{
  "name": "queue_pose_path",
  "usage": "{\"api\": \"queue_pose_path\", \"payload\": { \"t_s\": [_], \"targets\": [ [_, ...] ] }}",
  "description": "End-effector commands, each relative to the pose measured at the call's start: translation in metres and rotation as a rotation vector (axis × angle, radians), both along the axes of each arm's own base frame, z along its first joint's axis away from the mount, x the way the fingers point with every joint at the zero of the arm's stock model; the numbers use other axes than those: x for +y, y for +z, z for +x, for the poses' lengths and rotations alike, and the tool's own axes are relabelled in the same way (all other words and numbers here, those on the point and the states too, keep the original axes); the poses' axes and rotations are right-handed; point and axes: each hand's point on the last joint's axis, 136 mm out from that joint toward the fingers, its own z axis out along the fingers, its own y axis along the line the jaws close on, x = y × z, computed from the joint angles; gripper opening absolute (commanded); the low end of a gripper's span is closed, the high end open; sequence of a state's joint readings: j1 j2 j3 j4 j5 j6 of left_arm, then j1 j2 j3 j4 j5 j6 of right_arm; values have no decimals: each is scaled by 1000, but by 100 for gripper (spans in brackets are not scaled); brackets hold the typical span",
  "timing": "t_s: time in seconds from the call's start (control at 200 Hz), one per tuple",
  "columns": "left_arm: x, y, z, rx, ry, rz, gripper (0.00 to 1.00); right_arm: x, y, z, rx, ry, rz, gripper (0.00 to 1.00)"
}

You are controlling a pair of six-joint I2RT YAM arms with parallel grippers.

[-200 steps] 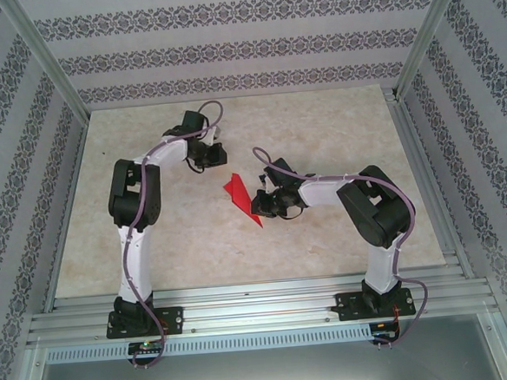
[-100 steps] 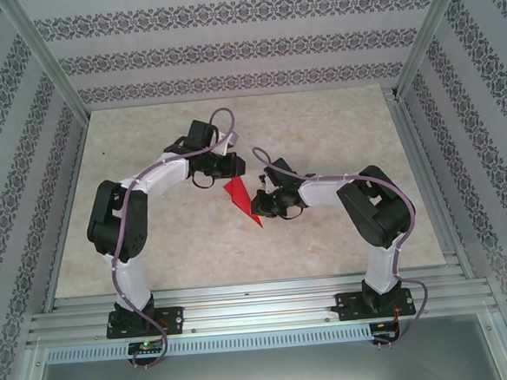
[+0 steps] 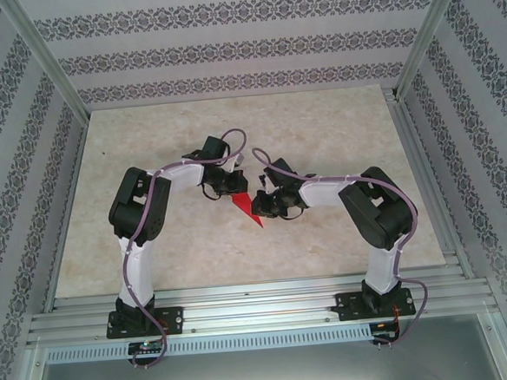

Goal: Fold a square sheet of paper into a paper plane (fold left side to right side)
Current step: Fold the wing for the fifth time at the center of the table.

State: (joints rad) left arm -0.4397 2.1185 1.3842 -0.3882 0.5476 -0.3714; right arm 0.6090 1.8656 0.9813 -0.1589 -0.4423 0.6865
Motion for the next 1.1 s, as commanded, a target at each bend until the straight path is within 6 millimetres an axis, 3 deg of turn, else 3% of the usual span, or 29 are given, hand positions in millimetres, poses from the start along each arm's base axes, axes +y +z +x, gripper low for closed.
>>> {"api": "queue_pose_path", "payload": {
  "t_s": [0.0,0.355,0.5,0.719,0.899,1.094],
  "targets": [
    [15,-33,-2,9,18,93,11,3,12,-6,17,10,12,14],
    [19,-38,-5,9,22,104,10,27,17,30,-23,-11,82,14],
    [19,-39,-6,10,23,108,9,16,-3,31,-1,-24,28,14],
    [25,-45,-4,13,31,140,8,-6,-32,-5,98,-3,-46,14],
    [30,-50,-2,16,45,160,7,-22,-38,-44,171,-2,-65,14],
    [36,-52,1,19,61,171,6,-32,-46,-73,232,-12,-60,14]
  ]
}}
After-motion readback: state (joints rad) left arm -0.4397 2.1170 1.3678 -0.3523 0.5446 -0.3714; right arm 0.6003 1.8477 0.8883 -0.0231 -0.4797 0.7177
